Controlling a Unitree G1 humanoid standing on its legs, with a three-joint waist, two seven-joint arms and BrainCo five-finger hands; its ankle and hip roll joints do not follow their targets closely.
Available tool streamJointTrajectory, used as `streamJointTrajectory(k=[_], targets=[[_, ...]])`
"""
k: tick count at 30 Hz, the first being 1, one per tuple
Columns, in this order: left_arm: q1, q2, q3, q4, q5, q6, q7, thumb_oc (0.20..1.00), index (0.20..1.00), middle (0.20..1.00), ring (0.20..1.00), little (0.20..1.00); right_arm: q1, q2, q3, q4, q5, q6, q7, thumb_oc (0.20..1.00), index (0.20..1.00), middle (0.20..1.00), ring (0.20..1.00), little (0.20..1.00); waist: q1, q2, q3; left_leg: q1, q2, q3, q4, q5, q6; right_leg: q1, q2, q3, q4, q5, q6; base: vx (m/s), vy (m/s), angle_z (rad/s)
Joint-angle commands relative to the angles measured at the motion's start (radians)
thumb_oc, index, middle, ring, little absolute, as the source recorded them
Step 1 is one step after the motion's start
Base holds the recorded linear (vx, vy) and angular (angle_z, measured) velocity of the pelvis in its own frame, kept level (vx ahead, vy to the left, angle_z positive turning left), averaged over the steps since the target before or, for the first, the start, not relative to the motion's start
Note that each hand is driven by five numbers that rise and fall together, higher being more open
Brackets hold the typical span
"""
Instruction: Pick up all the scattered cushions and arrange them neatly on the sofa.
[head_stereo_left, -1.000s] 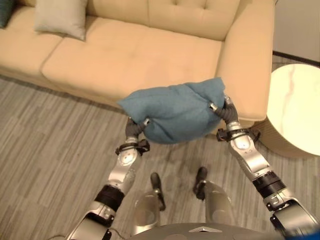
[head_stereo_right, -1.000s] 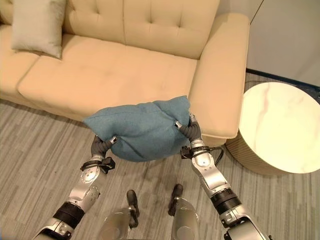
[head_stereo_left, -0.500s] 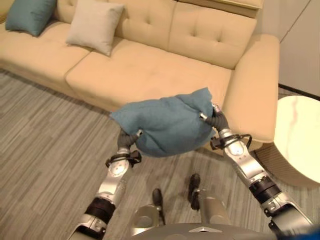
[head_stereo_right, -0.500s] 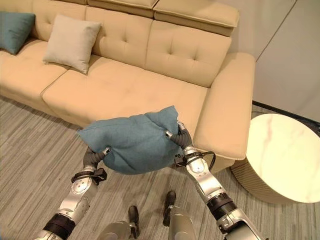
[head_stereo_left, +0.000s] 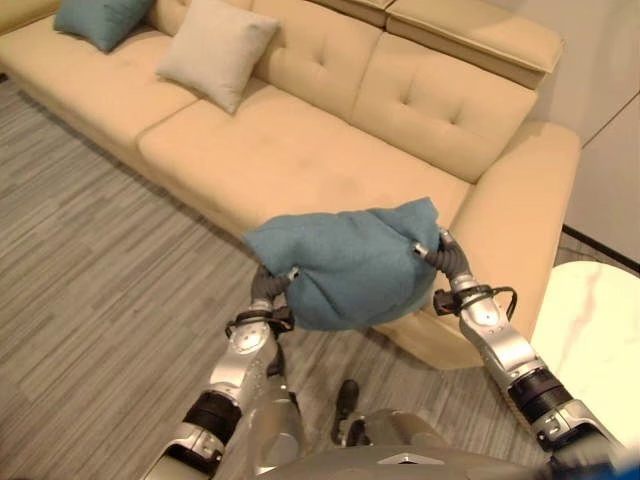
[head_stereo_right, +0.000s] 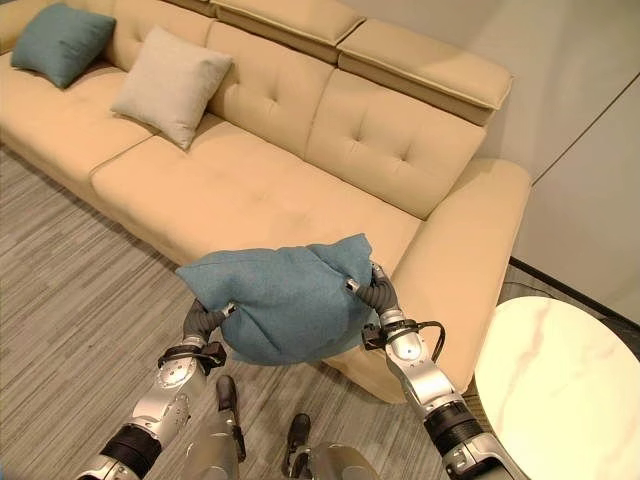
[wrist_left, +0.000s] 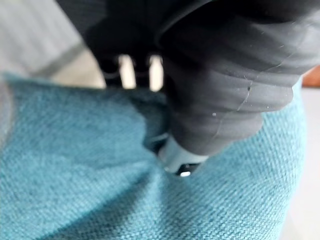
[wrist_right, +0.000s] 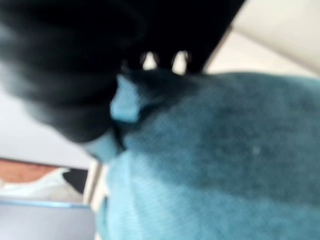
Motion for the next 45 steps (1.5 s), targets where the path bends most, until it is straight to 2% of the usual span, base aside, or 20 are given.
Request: streamJointTrajectory(k=[1,4,8,11,13,14,16,17,20,21,22,24,26,29,33,35,37,40,41,45], targets=[[-0.069,-0.014,-0.035,-0.168,0.022,-0.085,-0.061,0.200,0.200,0.200,0.200,0.200,-0.090,0.069,0.027,-0.117,-0.013,-0.101,0.044,0.200,0.200,0.200,0.200,0.200,0.020,-0.013,-0.027,0.049,-0.040,0.035,0.075,-0.053,0.044,0.002,-0.140,0.077,0.184,-0.012,0.137,0.17,0.269,-0.40],[-0.062,-0.001,-0.030,-0.190,0.027,-0.086,-0.053,0.200,0.200,0.200,0.200,0.200,-0.111,0.080,0.036,-0.121,-0.026,-0.092,0.051,0.200,0.200,0.200,0.200,0.200,0.028,-0.009,-0.017,0.093,-0.061,0.073,0.101,-0.105,0.087,-0.071,-0.190,0.070,0.371,0.060,0.194,0.18,0.289,-0.60],[-0.057,0.000,-0.024,-0.198,0.033,-0.088,-0.043,0.200,0.200,0.200,0.200,0.200,-0.115,0.091,0.041,-0.112,-0.027,-0.084,0.057,0.200,0.200,0.200,0.200,0.200,0.019,0.003,-0.011,0.154,-0.084,0.104,0.100,-0.151,0.115,-0.130,-0.230,0.025,0.447,0.081,0.195,0.17,0.236,-0.33],[-0.057,-0.007,-0.020,-0.199,0.030,-0.088,-0.055,0.200,0.200,0.200,0.200,0.200,-0.126,0.073,0.044,-0.104,-0.020,-0.083,0.066,0.200,0.200,0.200,0.200,0.200,-0.005,0.008,-0.014,0.204,-0.127,0.096,0.058,-0.165,0.116,-0.187,-0.230,0.004,0.277,0.088,0.171,0.22,0.108,-0.29],[-0.062,-0.014,-0.019,-0.196,0.032,-0.087,-0.055,0.200,0.200,0.200,0.200,0.200,-0.127,0.075,0.043,-0.098,-0.016,-0.087,0.064,0.200,0.200,0.200,0.200,0.200,-0.013,0.009,-0.020,0.237,-0.139,0.088,0.033,-0.188,0.103,-0.206,-0.227,-0.006,0.149,0.102,0.184,0.26,0.025,-0.09],[-0.065,-0.018,-0.018,-0.193,0.038,-0.086,-0.055,0.200,0.200,0.200,0.200,0.200,-0.128,0.075,0.046,-0.097,-0.018,-0.086,0.067,0.200,0.200,0.200,0.200,0.200,-0.019,0.003,-0.024,0.244,-0.148,0.097,0.015,-0.175,0.102,-0.214,-0.227,-0.028,0.065,0.142,0.184,0.30,0.019,-0.05],[-0.063,-0.021,-0.018,-0.193,0.045,-0.087,-0.058,0.200,0.200,0.200,0.200,0.200,-0.128,0.076,0.049,-0.099,-0.023,-0.085,0.070,0.200,0.200,0.200,0.200,0.200,-0.016,0.010,-0.026,0.266,-0.146,0.092,0.010,-0.200,0.094,-0.211,-0.227,-0.054,0.040,0.154,0.204,0.22,0.000,-0.07],[-0.063,-0.024,-0.019,-0.195,0.046,-0.088,-0.062,0.200,0.200,0.200,0.200,0.200,-0.125,0.073,0.047,-0.101,-0.028,-0.084,0.072,0.200,0.200,0.200,0.200,0.200,-0.021,-0.001,-0.026,0.260,-0.160,0.098,0.018,-0.194,0.101,-0.217,-0.239,-0.054,0.038,0.177,0.195,0.19,-0.037,-0.01],[-0.064,-0.035,-0.035,-0.186,0.051,-0.089,-0.076,0.200,0.200,0.200,0.200,0.200,-0.100,0.053,0.032,-0.104,-0.028,-0.085,0.073,0.200,0.200,0.200,0.200,0.200,-0.030,-0.011,-0.038,0.267,-0.180,0.087,0.064,-0.244,0.102,-0.171,-0.226,-0.017,0.002,0.171,0.186,0.24,-0.034,0.11],[-0.068,-0.053,-0.050,-0.177,0.041,-0.088,-0.088,0.200,0.200,0.200,0.200,0.200,-0.075,0.038,0.013,-0.111,-0.015,-0.090,0.071,0.200,0.200,0.200,0.200,0.200,-0.047,-0.015,-0.049,0.228,-0.164,0.100,0.237,-0.261,0.060,-0.136,-0.232,-0.053,0.002,0.171,0.170,0.26,-0.099,0.31],[-0.071,-0.056,-0.057,-0.175,0.034,-0.085,-0.094,0.200,0.200,0.200,0.200,0.200,-0.061,0.030,0.000,-0.120,-0.009,-0.092,0.067,0.200,0.200,0.200,0.200,0.200,-0.058,-0.020,-0.050,0.210,-0.118,0.136,0.307,-0.236,0.028,-0.111,-0.237,-0.081,-0.003,0.167,0.159,0.32,-0.128,0.38],[-0.073,-0.057,-0.063,-0.173,0.032,-0.079,-0.102,0.200,0.200,0.200,0.200,0.200,-0.049,0.025,-0.003,-0.125,0.001,-0.093,0.065,0.200,0.200,0.200,0.200,0.200,-0.058,-0.024,-0.048,0.196,-0.069,0.157,0.414,-0.215,-0.003,-0.067,-0.222,-0.102,-0.014,0.143,0.134,0.20,-0.111,0.53],[-0.078,-0.057,-0.069,-0.173,0.025,-0.072,-0.096,0.200,0.200,0.200,0.200,0.200,-0.037,0.017,-0.013,-0.136,0.006,-0.091,0.053,0.200,0.200,0.200,0.200,0.200,-0.051,-0.025,-0.043,0.169,-0.031,0.149,0.442,-0.201,-0.008,-0.040,-0.199,-0.107,-0.014,0.114,0.119,0.15,-0.046,0.35],[-0.085,-0.061,-0.070,-0.178,0.026,-0.065,-0.092,0.200,0.200,0.200,0.200,0.200,-0.026,0.020,-0.026,-0.138,0.014,-0.095,0.048,0.200,0.200,0.200,0.200,0.200,-0.052,-0.032,-0.051,0.133,0.018,0.109,0.303,-0.214,0.015,-0.024,-0.208,-0.089,-0.017,0.097,0.130,0.13,0.060,-0.14],[-0.080,-0.059,-0.052,-0.188,0.027,-0.073,-0.067,0.200,0.200,0.200,0.200,0.200,-0.038,0.028,-0.013,-0.118,-0.009,-0.097,0.034,0.200,0.200,0.200,0.200,0.200,-0.012,-0.009,-0.044,0.115,0.075,-0.079,0.039,-0.036,-0.023,-0.015,-0.180,0.002,0.010,0.060,0.133,0.16,0.182,-0.28],[-0.078,-0.058,-0.047,-0.197,0.019,-0.074,-0.069,0.200,0.200,0.200,0.200,0.200,-0.035,0.023,-0.023,-0.118,0.000,-0.096,0.036,0.200,0.200,0.200,0.200,0.200,-0.014,0.000,-0.042,0.117,0.097,-0.079,0.000,0.001,-0.036,-0.011,-0.190,0.013,0.030,0.047,0.132,0.14,0.233,-0.86],[-0.078,-0.051,-0.046,-0.205,0.022,-0.073,-0.081,0.200,0.200,0.200,0.200,0.200,-0.030,0.020,-0.039,-0.121,-0.010,-0.093,0.043,0.200,0.200,0.200,0.200,0.200,-0.020,0.012,-0.051,0.154,0.087,-0.040,-0.026,-0.019,-0.031,-0.012,-0.209,0.009,0.069,0.037,0.145,0.15,0.283,-0.67],[-0.089,-0.030,-0.041,-0.222,0.024,-0.078,-0.081,0.200,0.200,0.200,0.200,0.200,-0.050,0.024,-0.041,-0.128,-0.013,-0.088,0.041,0.200,0.200,0.200,0.200,0.200,-0.012,0.011,-0.048,0.163,0.031,-0.029,0.005,-0.055,-0.004,-0.019,-0.250,0.037,0.102,0.051,0.165,0.13,0.355,-0.33],[-0.095,-0.017,-0.031,-0.224,0.030,-0.079,-0.078,0.200,0.200,0.200,0.200,0.200,-0.062,0.033,-0.038,-0.126,-0.019,-0.084,0.043,0.200,0.200,0.200,0.200,0.200,-0.005,0.009,-0.044,0.169,0.005,0.003,0.026,-0.088,0.015,-0.024,-0.287,0.045,0.114,0.067,0.188,0.10,0.307,-0.30],[-0.098,0.005,-0.008,-0.226,0.041,-0.090,-0.066,0.200,0.200,0.200,0.200,0.200,-0.088,0.042,-0.031,-0.124,-0.029,-0.083,0.043,0.200,0.200,0.200,0.200,0.200,0.012,0.010,-0.038,0.166,-0.034,0.051,0.056,-0.130,0.046,-0.045,-0.342,0.044,0.119,0.107,0.208,0.05,0.279,-0.32]])
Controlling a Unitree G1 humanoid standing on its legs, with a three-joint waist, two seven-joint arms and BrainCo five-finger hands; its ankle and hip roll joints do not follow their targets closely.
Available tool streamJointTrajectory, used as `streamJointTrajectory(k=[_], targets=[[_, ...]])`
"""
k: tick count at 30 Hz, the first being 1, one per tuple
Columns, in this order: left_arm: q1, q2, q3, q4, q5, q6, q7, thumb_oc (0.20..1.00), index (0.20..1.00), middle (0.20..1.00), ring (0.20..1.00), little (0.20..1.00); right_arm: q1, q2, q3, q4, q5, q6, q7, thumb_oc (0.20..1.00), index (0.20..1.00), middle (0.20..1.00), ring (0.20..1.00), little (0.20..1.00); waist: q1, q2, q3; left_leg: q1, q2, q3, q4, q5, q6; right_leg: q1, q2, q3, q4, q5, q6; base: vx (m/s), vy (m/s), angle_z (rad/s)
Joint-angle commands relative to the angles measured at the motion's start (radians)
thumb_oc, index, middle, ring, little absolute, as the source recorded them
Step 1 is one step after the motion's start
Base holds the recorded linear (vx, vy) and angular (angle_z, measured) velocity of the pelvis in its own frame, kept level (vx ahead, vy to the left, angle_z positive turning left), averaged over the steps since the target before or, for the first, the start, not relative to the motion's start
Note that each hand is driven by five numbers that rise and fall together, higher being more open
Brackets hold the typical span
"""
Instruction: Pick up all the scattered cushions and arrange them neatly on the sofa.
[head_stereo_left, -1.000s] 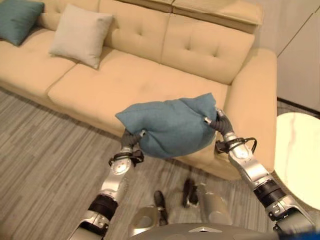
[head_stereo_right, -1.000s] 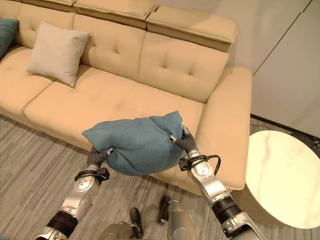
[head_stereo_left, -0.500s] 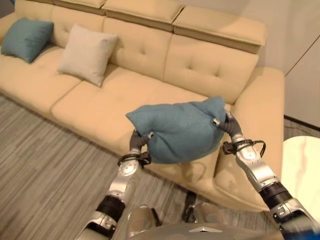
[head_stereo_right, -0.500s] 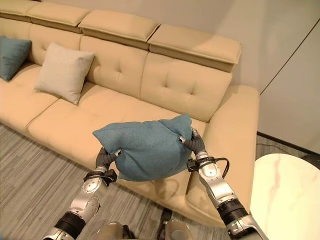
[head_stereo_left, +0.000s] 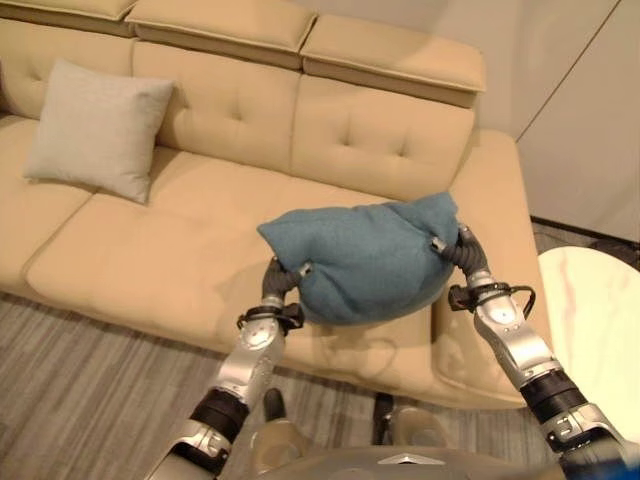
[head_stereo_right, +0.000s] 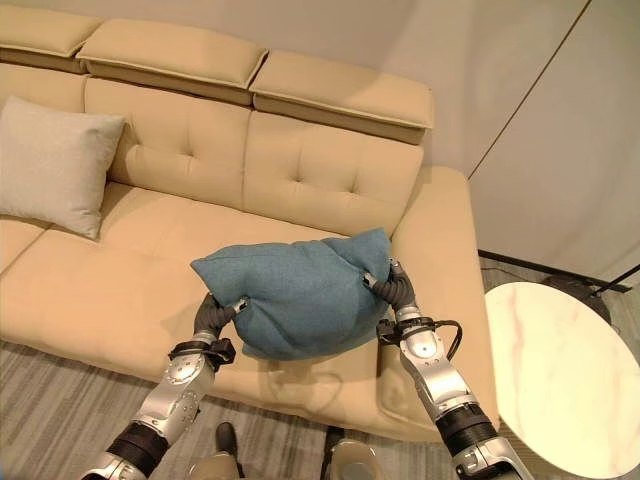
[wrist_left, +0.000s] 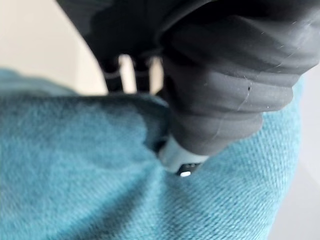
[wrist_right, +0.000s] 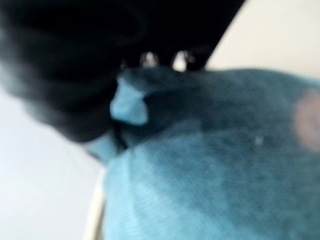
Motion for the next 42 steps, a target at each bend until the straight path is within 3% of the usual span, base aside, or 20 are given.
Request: streamJointTrajectory(k=[1,5,6,12,20,29,33,34,35,42], targets=[[-0.088,0.008,0.031,-0.179,0.042,-0.110,-0.038,0.200,0.200,0.200,0.200,0.200,-0.116,0.059,0.044,-0.088,-0.034,-0.096,0.041,0.200,0.200,0.200,0.200,0.200,0.044,-0.011,-0.025,-0.019,0.033,0.016,0.100,-0.101,-0.030,0.011,-0.029,-0.037,-0.039,0.101,0.067,0.05,0.260,-0.47],[-0.080,0.033,0.071,-0.186,0.054,-0.112,-0.026,0.200,0.200,0.200,0.200,0.200,-0.139,0.063,0.054,-0.079,-0.045,-0.090,0.054,0.200,0.200,0.200,0.200,0.200,0.057,0.005,-0.025,0.012,0.001,0.070,0.091,-0.129,-0.012,0.006,-0.106,-0.138,0.001,0.150,0.074,0.09,0.213,-0.44],[-0.082,0.038,0.078,-0.187,0.066,-0.111,-0.021,0.200,0.200,0.200,0.200,0.200,-0.145,0.063,0.057,-0.078,-0.051,-0.088,0.054,0.200,0.200,0.200,0.200,0.200,0.062,0.009,-0.032,0.024,-0.001,0.075,0.093,-0.150,-0.019,0.013,-0.132,-0.160,-0.007,0.171,0.091,0.12,0.101,-0.28],[-0.106,0.051,0.079,-0.166,0.095,-0.104,-0.020,0.200,0.200,0.200,0.200,0.200,-0.162,0.050,0.050,-0.079,-0.046,-0.082,0.064,0.200,0.200,0.200,0.200,0.200,0.045,0.006,-0.048,0.039,-0.016,0.090,0.065,-0.135,-0.017,0.029,-0.125,-0.161,-0.070,0.209,0.091,0.09,0.015,-0.13],[-0.179,0.042,0.076,-0.144,0.127,-0.099,0.021,0.200,0.200,0.200,0.200,0.200,-0.231,0.044,0.051,-0.079,-0.054,-0.077,0.043,0.200,0.200,0.200,0.200,0.200,0.044,0.015,-0.064,0.034,-0.013,0.095,0.037,-0.118,-0.029,0.051,-0.101,-0.172,-0.156,0.188,0.095,0.06,-0.038,-0.11],[-0.666,0.154,0.001,0.029,0.139,-0.136,0.167,0.200,0.200,0.200,0.200,0.200,-0.653,-0.007,0.124,-0.001,-0.033,-0.075,-0.072,0.200,0.200,0.200,0.200,0.200,0.029,0.052,0.028,-0.132,0.005,0.064,0.074,-0.069,-0.045,-0.092,-0.082,-0.123,-0.149,0.178,0.081,-0.12,-0.029,0.02],[-0.843,0.189,-0.048,0.109,0.130,-0.144,0.194,0.200,0.200,0.200,0.200,0.200,-0.804,-0.017,0.148,0.064,-0.032,-0.073,-0.113,0.200,0.200,0.200,0.200,0.200,0.023,0.068,0.041,-0.162,0.006,0.048,0.079,-0.077,-0.057,-0.130,-0.077,-0.092,-0.142,0.174,0.094,-0.03,0.005,-0.05],[-0.898,0.197,-0.061,0.135,0.124,-0.148,0.199,0.200,0.200,0.200,0.200,0.200,-0.855,-0.017,0.153,0.083,-0.031,-0.074,-0.123,0.200,0.200,0.200,0.200,0.200,0.021,0.068,0.052,-0.183,0.003,0.061,0.080,-0.056,-0.049,-0.155,-0.083,-0.092,-0.143,0.192,0.083,0.04,0.023,-0.11],[-0.914,0.200,-0.065,0.142,0.121,-0.149,0.202,0.200,0.200,0.200,0.200,0.200,-0.870,-0.015,0.157,0.093,-0.030,-0.074,-0.130,0.200,0.200,0.200,0.200,0.200,0.021,0.074,0.048,-0.179,0.006,0.049,0.078,-0.074,-0.059,-0.154,-0.077,-0.081,-0.141,0.177,0.095,-0.03,0.011,-0.13],[-1.127,0.209,-0.119,0.303,0.101,-0.166,0.231,0.200,0.200,0.200,0.200,0.200,-1.040,0.023,0.201,0.215,-0.041,-0.087,-0.178,0.200,0.200,0.200,0.200,0.200,0.014,0.083,0.073,-0.250,0.009,0.044,0.082,-0.054,-0.064,-0.233,-0.077,-0.054,-0.145,0.204,0.102,-0.01,0.008,-0.05]])
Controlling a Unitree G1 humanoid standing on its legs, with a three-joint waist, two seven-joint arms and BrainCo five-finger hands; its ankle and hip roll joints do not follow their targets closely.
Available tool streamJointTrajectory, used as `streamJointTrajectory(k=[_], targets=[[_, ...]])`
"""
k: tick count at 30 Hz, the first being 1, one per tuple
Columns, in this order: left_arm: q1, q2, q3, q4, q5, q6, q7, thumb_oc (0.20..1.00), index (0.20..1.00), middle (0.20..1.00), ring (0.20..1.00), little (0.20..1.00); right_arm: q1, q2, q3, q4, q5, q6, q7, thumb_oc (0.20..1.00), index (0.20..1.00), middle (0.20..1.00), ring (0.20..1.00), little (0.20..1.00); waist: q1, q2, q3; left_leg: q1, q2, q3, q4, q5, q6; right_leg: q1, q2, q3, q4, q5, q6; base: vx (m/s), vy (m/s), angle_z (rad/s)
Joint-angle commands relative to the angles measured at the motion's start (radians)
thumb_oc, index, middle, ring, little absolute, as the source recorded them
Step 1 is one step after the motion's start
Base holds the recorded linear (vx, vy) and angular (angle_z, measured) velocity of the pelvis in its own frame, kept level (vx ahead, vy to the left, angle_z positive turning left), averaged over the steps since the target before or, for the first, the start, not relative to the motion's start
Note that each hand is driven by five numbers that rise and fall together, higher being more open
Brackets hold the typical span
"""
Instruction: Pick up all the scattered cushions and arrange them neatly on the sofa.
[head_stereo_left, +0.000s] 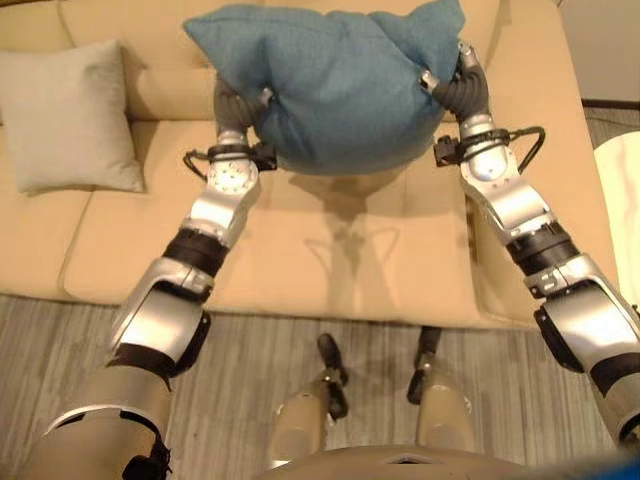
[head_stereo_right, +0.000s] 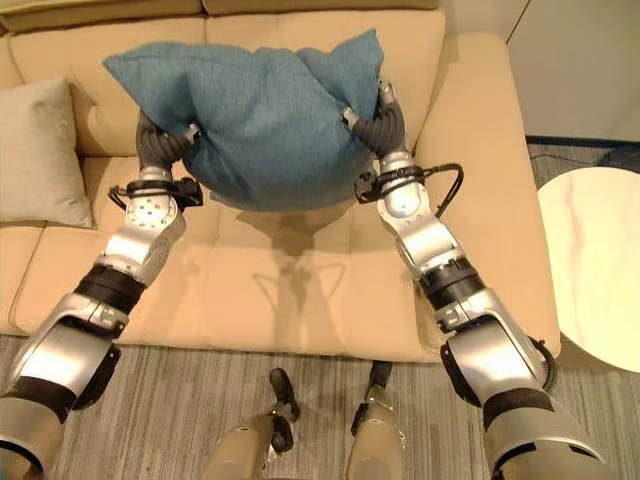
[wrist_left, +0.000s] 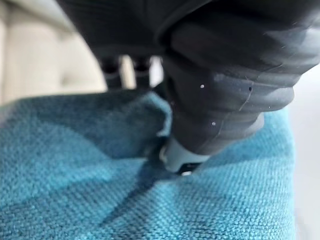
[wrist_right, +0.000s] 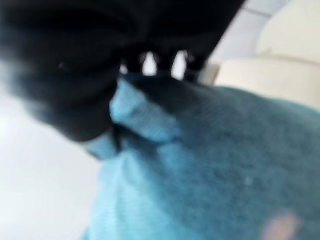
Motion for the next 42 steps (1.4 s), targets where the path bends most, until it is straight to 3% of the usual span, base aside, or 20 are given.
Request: streamJointTrajectory(k=[1,6,7,19,20,21,25,30,42], targets=[[-0.278,0.000,-0.048,-0.022,0.027,-0.143,0.002,0.200,0.200,0.200,0.200,0.200,-0.250,0.096,0.081,-0.010,-0.030,-0.124,-0.002,0.200,0.200,0.200,0.200,0.200,0.013,-0.020,-0.006,-0.040,0.041,-0.100,0.083,-0.067,-0.104,-0.003,-0.060,0.052,0.046,-0.016,0.140,-0.02,0.013,-0.12],[-0.362,-0.008,-0.073,0.087,0.020,-0.144,0.014,0.200,0.200,0.200,0.200,0.200,-0.320,0.118,0.117,0.073,-0.065,-0.134,-0.024,0.200,0.200,0.200,0.200,0.200,0.012,-0.019,0.003,-0.108,0.038,-0.106,0.080,-0.046,-0.108,-0.076,-0.061,0.068,0.043,0.006,0.146,-0.04,0.005,-0.05],[-0.388,0.003,-0.081,0.135,0.030,-0.141,0.012,0.200,0.200,0.200,0.200,0.200,-0.356,0.113,0.134,0.103,-0.089,-0.137,-0.037,0.200,0.200,0.200,0.200,0.200,0.012,-0.019,-0.001,-0.169,0.040,-0.117,0.083,-0.032,-0.111,-0.128,-0.064,0.078,0.036,0.023,0.149,0.00,0.000,0.00],[-0.343,-0.012,-0.055,0.213,0.039,-0.128,0.005,0.200,0.200,0.200,0.200,0.200,-0.401,0.080,0.165,0.168,-0.119,-0.126,-0.024,0.200,0.200,0.200,0.200,0.200,0.027,-0.035,-0.012,-0.328,0.050,-0.154,0.118,-0.019,-0.116,-0.247,-0.068,0.082,0.029,0.042,0.147,0.00,-0.009,0.02],[-0.347,-0.018,-0.054,0.245,0.027,-0.123,0.003,0.715,0.715,0.715,0.715,0.715,-0.417,0.083,0.174,0.213,-0.104,-0.120,-0.016,0.555,0.555,0.555,0.555,0.555,0.031,-0.039,-0.011,-0.345,0.052,-0.162,0.117,-0.015,-0.118,-0.262,-0.068,0.080,0.026,0.048,0.147,0.00,-0.036,0.07],[-0.366,-0.017,-0.059,0.279,0.026,-0.114,0.002,1.000,1.000,1.000,1.000,1.000,-0.439,0.085,0.194,0.270,-0.097,-0.110,-0.003,1.000,1.000,1.000,1.000,1.000,0.034,-0.043,-0.011,-0.354,0.052,-0.165,0.114,-0.009,-0.121,-0.268,-0.068,0.078,0.025,0.050,0.147,-0.01,-0.045,0.07],[-0.471,0.034,-0.135,0.358,0.049,-0.085,-0.024,1.000,1.000,1.000,1.000,1.000,-0.535,0.058,0.277,0.441,-0.086,-0.083,0.025,1.000,1.000,1.000,1.000,1.000,0.054,-0.048,-0.011,-0.380,0.051,-0.180,0.101,0.010,-0.126,-0.284,-0.066,0.068,0.015,0.062,0.150,-0.01,-0.035,0.06],[-0.551,0.117,-0.181,0.386,0.004,-0.099,-0.072,1.000,1.000,1.000,1.000,1.000,-0.603,0.001,0.324,0.533,-0.054,-0.074,0.054,1.000,1.000,1.000,1.000,1.000,0.075,-0.047,-0.008,-0.397,0.052,-0.198,0.082,0.037,-0.139,-0.288,-0.065,0.051,-0.001,0.076,0.158,0.01,-0.029,0.07],[-0.482,0.318,-0.179,0.419,-0.036,-0.117,-0.161,1.000,1.000,1.000,1.000,1.000,-0.623,-0.219,0.384,0.584,0.006,-0.085,0.130,1.000,1.000,1.000,1.000,1.000,0.099,-0.062,-0.036,-0.363,0.049,-0.215,0.062,0.038,-0.148,-0.232,-0.067,0.030,-0.033,0.088,0.162,0.03,0.001,0.07]])
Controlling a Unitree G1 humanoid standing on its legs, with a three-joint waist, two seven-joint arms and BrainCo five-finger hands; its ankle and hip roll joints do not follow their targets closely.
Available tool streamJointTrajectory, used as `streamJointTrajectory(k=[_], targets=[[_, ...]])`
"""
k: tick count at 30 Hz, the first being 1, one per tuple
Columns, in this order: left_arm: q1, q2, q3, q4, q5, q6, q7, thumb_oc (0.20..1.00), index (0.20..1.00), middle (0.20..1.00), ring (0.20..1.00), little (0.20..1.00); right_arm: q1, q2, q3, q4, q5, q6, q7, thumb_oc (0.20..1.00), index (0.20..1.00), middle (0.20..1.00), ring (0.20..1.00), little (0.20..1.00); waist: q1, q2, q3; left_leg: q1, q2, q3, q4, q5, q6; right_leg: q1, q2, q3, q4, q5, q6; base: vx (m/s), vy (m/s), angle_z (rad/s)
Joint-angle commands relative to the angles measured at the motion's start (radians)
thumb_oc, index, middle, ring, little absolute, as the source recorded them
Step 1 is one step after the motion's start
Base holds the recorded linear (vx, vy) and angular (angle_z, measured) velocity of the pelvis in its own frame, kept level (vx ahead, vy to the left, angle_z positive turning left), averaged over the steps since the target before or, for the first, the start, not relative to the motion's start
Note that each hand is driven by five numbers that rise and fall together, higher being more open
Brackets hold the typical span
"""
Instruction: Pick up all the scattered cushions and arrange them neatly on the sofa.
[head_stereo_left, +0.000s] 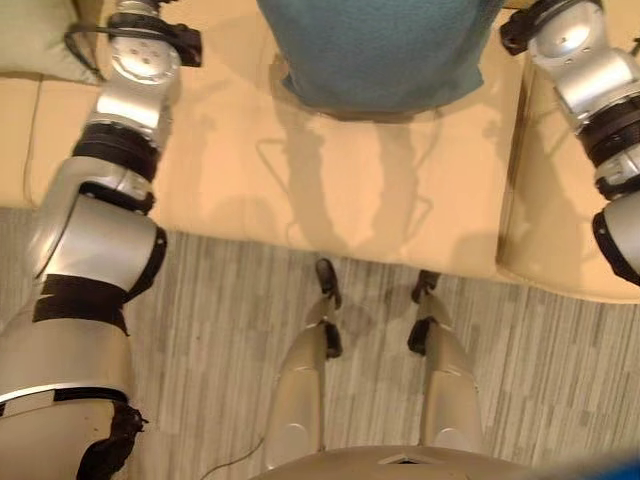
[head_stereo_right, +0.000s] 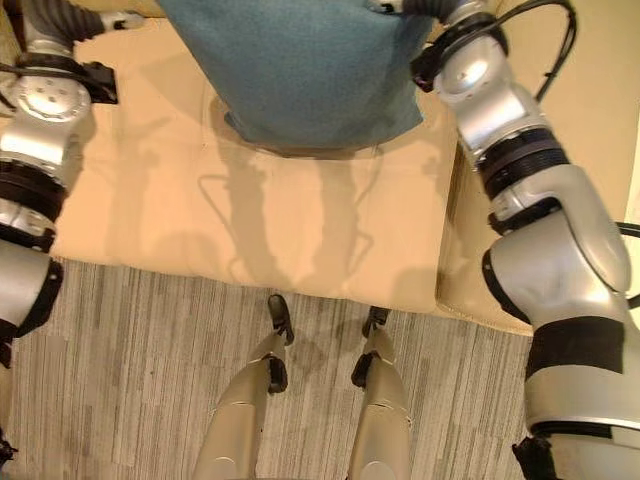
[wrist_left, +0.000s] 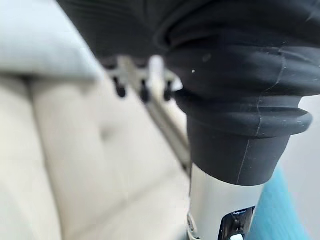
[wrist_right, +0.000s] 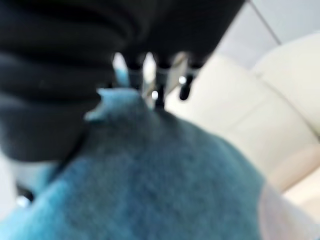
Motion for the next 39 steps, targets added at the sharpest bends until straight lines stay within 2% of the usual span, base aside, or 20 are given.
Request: streamJointTrajectory(k=[1,12,14,18,23,28,29,30,31,32,33,36,37,39], targets=[[-0.034,0.051,-0.005,0.049,-0.034,-0.067,-0.019,1.000,1.000,1.000,1.000,1.000,-0.052,0.017,0.048,0.068,0.015,-0.053,0.031,1.000,1.000,1.000,1.000,1.000,0.040,-0.061,-0.063,0.058,0.024,-0.075,-0.027,-0.014,-0.134,0.128,-0.068,0.045,-0.096,0.061,0.184,0.02,0.003,0.07],[0.145,0.148,0.085,0.005,-0.047,-0.083,-0.078,1.000,1.000,1.000,1.000,1.000,-0.034,-0.114,0.051,0.053,0.019,-0.070,0.057,1.000,1.000,1.000,1.000,1.000,0.059,-0.076,-0.064,0.102,0.022,-0.071,-0.056,0.000,-0.142,0.177,-0.069,0.021,-0.120,0.063,0.186,0.00,-0.001,0.03],[0.180,0.156,0.126,0.043,-0.050,-0.076,-0.080,1.000,1.000,1.000,1.000,1.000,-0.019,-0.138,0.021,0.061,0.014,-0.071,0.035,1.000,1.000,1.000,1.000,1.000,0.058,-0.077,-0.062,0.116,0.023,-0.070,-0.075,0.011,-0.149,0.188,-0.072,0.014,-0.122,0.062,0.189,-0.02,0.005,0.05],[0.207,0.160,0.147,0.054,-0.044,-0.072,-0.077,1.000,1.000,1.000,1.000,1.000,-0.004,-0.144,-0.037,0.057,0.006,-0.071,-0.019,1.000,1.000,1.000,1.000,1.000,0.056,-0.075,-0.060,0.120,0.024,-0.067,-0.071,0.007,-0.147,0.194,-0.072,0.012,-0.122,0.063,0.189,0.00,0.000,0.00],[0.345,0.160,0.239,-0.054,-0.065,-0.088,-0.070,1.000,1.000,1.000,1.000,1.000,0.031,-0.158,-0.099,0.002,-0.071,-0.049,-0.092,1.000,1.000,1.000,1.000,1.000,0.064,-0.072,-0.053,0.120,0.022,-0.067,-0.009,-0.031,-0.140,0.209,-0.077,0.019,-0.118,0.060,0.184,-0.01,0.004,0.00],[0.473,0.135,0.319,-0.117,-0.062,-0.095,-0.066,1.000,1.000,1.000,1.000,1.000,0.082,-0.167,-0.156,-0.042,-0.077,-0.052,-0.104,1.000,1.000,1.000,1.000,1.000,0.065,-0.072,-0.052,0.131,0.022,-0.063,-0.007,-0.031,-0.141,0.221,-0.078,0.019,-0.115,0.056,0.181,0.00,0.001,-0.01],[0.546,0.103,0.365,-0.133,-0.067,-0.098,-0.077,1.000,1.000,1.000,1.000,1.000,0.136,-0.170,-0.190,-0.081,-0.072,-0.059,-0.093,1.000,1.000,1.000,1.000,1.000,0.065,-0.074,-0.051,0.150,0.025,-0.060,-0.014,-0.031,-0.141,0.235,-0.077,0.016,-0.114,0.049,0.180,0.00,0.000,0.00],[0.555,0.103,0.369,-0.138,-0.066,-0.098,-0.077,1.000,1.000,1.000,1.000,1.000,0.142,-0.169,-0.192,-0.086,-0.073,-0.058,-0.093,1.000,1.000,1.000,1.000,1.000,0.064,-0.073,-0.053,0.154,0.025,-0.060,-0.016,-0.031,-0.142,0.237,-0.076,0.016,-0.114,0.048,0.180,0.00,0.000,0.00],[0.683,0.068,0.429,-0.226,-0.056,-0.106,-0.084,1.000,1.000,1.000,1.000,1.000,0.252,-0.180,-0.240,-0.181,-0.080,-0.070,-0.079,1.000,1.000,1.000,1.000,1.000,0.066,-0.074,-0.052,0.184,0.027,-0.056,-0.024,-0.030,-0.141,0.265,-0.076,0.009,-0.111,0.040,0.178,0.00,0.000,0.00],[0.698,0.067,0.435,-0.235,-0.053,-0.103,-0.082,1.000,1.000,1.000,1.000,1.000,0.265,-0.179,-0.244,-0.190,-0.083,-0.067,-0.080,1.000,1.000,1.000,1.000,1.000,0.065,-0.074,-0.055,0.189,0.027,-0.056,-0.026,-0.030,-0.141,0.269,-0.076,0.009,-0.112,0.039,0.178,0.06,0.016,-0.03],[0.829,0.028,0.484,-0.282,-0.030,-0.101,-0.094,1.000,1.000,1.000,1.000,1.000,0.396,-0.169,-0.319,-0.273,-0.106,-0.080,-0.066,1.000,1.000,1.000,1.000,1.000,0.059,-0.070,-0.058,0.233,0.026,-0.049,-0.034,-0.034,-0.141,0.310,-0.075,0.004,-0.109,0.029,0.176,0.07,0.019,-0.04],[0.992,-0.023,0.556,-0.329,-0.014,-0.098,-0.118,1.000,1.000,1.000,1.000,1.000,0.589,-0.160,-0.385,-0.384,-0.136,-0.093,-0.011,1.000,1.000,1.000,1.000,1.000,0.057,-0.067,-0.064,0.305,0.030,-0.036,-0.041,-0.042,-0.139,0.378,-0.077,-0.016,-0.100,0.007,0.172,0.07,0.011,-0.06],[1.000,-0.023,0.558,-0.335,-0.013,-0.096,-0.117,1.000,1.000,1.000,1.000,1.000,0.599,-0.159,-0.389,-0.390,-0.138,-0.091,-0.011,1.000,1.000,1.000,1.000,1.000,0.057,-0.068,-0.065,0.309,0.030,-0.036,-0.043,-0.041,-0.139,0.382,-0.077,-0.018,-0.101,0.007,0.172,0.08,-0.005,-0.09],[1.191,-0.099,0.619,-0.415,-0.011,-0.086,-0.150,1.000,1.000,1.000,1.000,1.000,0.831,-0.132,-0.448,-0.479,-0.161,-0.101,0.066,1.000,1.000,1.000,1.000,1.000,0.054,-0.064,-0.074,0.386,0.032,-0.025,-0.062,-0.044,-0.138,0.452,-0.072,-0.038,-0.095,-0.014,0.168,0.06,-0.033,-0.06]])
